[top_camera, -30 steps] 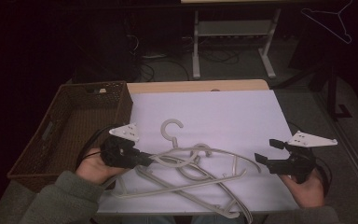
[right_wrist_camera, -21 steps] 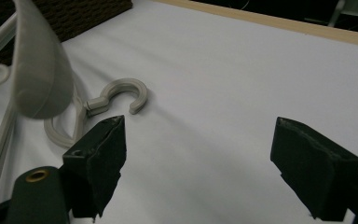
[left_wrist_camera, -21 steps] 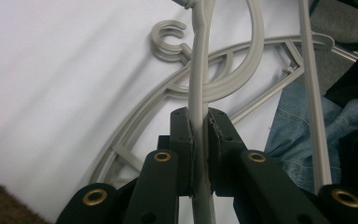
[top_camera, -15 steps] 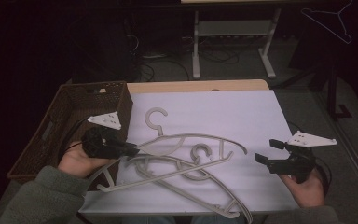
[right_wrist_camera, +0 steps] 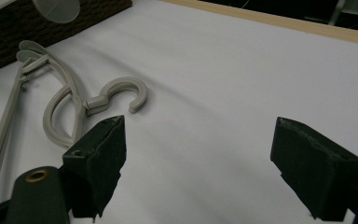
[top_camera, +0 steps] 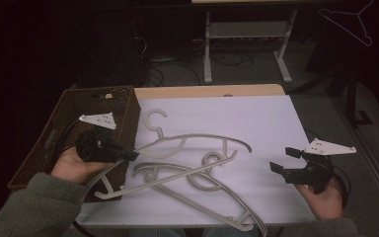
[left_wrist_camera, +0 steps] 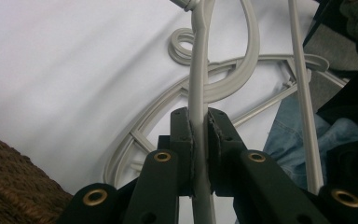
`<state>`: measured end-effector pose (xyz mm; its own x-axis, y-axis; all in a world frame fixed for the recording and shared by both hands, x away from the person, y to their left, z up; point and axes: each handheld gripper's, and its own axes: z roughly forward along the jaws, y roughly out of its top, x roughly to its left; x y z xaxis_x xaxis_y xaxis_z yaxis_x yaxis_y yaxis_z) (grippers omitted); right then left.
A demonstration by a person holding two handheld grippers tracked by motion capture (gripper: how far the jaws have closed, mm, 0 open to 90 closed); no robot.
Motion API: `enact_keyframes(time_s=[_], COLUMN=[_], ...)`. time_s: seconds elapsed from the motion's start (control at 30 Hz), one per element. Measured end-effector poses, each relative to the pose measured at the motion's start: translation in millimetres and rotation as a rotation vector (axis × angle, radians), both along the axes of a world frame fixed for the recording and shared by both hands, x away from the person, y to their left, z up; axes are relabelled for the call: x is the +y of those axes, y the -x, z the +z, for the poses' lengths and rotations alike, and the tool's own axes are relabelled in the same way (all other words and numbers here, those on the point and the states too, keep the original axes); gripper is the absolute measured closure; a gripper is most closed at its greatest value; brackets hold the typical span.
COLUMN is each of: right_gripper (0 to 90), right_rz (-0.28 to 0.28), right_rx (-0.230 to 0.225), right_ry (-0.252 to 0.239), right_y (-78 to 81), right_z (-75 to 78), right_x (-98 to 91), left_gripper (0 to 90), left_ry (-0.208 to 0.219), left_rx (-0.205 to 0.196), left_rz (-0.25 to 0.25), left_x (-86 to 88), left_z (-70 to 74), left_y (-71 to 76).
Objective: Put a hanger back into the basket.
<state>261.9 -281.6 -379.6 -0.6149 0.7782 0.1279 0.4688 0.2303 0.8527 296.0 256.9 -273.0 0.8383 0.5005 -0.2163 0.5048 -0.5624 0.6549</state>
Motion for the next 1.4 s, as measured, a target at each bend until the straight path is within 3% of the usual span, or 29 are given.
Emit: enact_keyframes(time_s=[0.23,0.83,1.4], right_gripper=[17.2,17.2,17.3], right_rz=[0.002,0.002,0.002], right_rx=[0.003,0.001,0.007], right_ry=[-0.001,0.003,0.009], right_y=[-0.2,-1.3,-3.1], right_z=[-0.3,-0.9,-2.9], right_x=[0.1,0.9,1.8], left_gripper=[81.9,81.8,82.0], left_ry=[0.046,0.110,0.115], left_rx=[0.020,0.039,0.038], left_rz=[0.047,0.211,0.376], left_x=[19.0,81.4,134.1], left_z=[3.3,12.5,6.8], left_y=[-4.8,-13.9,-24.8])
